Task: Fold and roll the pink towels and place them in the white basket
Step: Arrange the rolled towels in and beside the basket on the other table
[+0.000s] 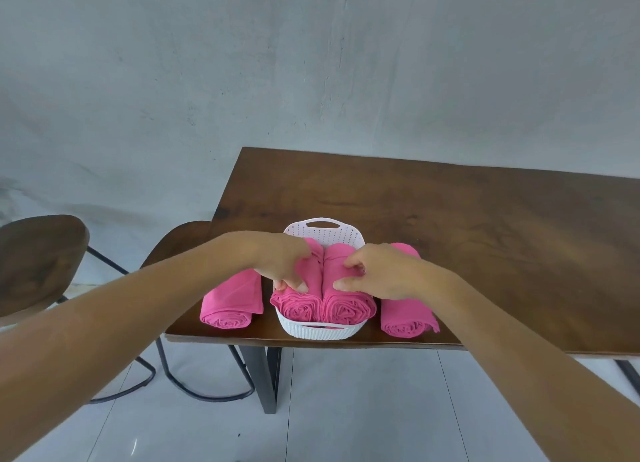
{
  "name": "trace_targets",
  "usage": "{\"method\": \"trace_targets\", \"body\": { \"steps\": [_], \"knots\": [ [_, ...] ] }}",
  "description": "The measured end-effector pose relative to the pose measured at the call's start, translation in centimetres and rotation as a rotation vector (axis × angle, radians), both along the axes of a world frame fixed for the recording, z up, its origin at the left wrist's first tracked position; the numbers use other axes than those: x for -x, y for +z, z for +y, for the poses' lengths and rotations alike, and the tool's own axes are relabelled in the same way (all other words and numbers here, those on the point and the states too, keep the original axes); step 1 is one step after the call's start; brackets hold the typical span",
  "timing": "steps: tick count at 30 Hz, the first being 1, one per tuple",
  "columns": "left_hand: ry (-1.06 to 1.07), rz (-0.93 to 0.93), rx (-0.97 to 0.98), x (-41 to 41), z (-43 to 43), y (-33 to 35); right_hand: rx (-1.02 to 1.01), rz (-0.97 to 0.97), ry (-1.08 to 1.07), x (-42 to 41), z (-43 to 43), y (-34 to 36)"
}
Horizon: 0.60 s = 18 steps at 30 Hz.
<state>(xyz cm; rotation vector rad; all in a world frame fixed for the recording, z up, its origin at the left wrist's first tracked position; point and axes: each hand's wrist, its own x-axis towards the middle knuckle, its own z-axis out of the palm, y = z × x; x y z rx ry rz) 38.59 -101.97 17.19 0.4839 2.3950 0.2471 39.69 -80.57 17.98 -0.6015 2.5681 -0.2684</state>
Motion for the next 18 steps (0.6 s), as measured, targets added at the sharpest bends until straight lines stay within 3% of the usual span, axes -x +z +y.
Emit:
{"method": "trace_targets", "body": {
  "steps": [4,11,18],
  "knots": [
    [-0.041,-0.092,0.000,0.6,-1.3,0.9,-0.045,-0.158,0.044,-0.2,0.3,1.0],
    [-0.167,0.089,-0.054,-0.1,-0.4,-1.0,-0.103,-0.030,0.065,-1.5,-0.8,0.1],
    [-0.169,0.199,0.092,-0.3,-0.3,-3.3,-0.163,-0.004,0.057,-1.8,-3.1,-3.0]
  ]
}}
